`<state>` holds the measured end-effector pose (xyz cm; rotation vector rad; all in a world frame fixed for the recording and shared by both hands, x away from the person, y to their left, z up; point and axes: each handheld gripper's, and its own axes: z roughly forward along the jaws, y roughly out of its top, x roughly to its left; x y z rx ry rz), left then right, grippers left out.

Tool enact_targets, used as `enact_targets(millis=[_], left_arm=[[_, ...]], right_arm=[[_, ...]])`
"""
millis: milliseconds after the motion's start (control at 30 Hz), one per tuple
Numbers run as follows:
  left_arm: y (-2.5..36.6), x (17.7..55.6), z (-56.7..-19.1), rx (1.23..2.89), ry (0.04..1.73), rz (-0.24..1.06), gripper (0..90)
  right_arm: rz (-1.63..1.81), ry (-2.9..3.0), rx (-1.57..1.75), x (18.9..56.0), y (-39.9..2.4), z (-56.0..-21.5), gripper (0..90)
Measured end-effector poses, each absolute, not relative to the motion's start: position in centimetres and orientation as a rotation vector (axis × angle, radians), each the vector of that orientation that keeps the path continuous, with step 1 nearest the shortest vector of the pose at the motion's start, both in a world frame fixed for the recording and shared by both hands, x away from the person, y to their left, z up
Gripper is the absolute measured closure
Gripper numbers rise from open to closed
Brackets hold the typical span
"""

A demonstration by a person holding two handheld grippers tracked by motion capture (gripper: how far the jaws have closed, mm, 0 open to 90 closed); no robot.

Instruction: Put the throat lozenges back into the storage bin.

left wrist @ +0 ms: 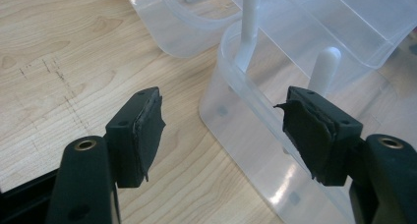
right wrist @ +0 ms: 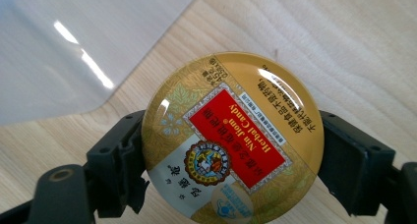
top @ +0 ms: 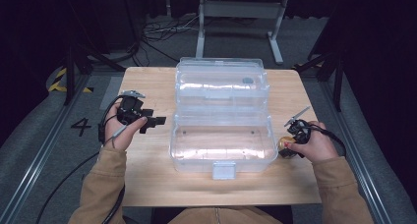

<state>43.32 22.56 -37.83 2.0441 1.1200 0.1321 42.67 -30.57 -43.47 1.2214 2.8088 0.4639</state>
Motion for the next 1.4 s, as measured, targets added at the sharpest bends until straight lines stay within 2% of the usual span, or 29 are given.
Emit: enact_targets(millis=[1400], left_arm=[[22.5,43.2,-38.0,2.059,1.121,0.123,31.8]], right_arm=[[0.66,2.716,1.181,40.7,-30.5,-37.4,20.0]])
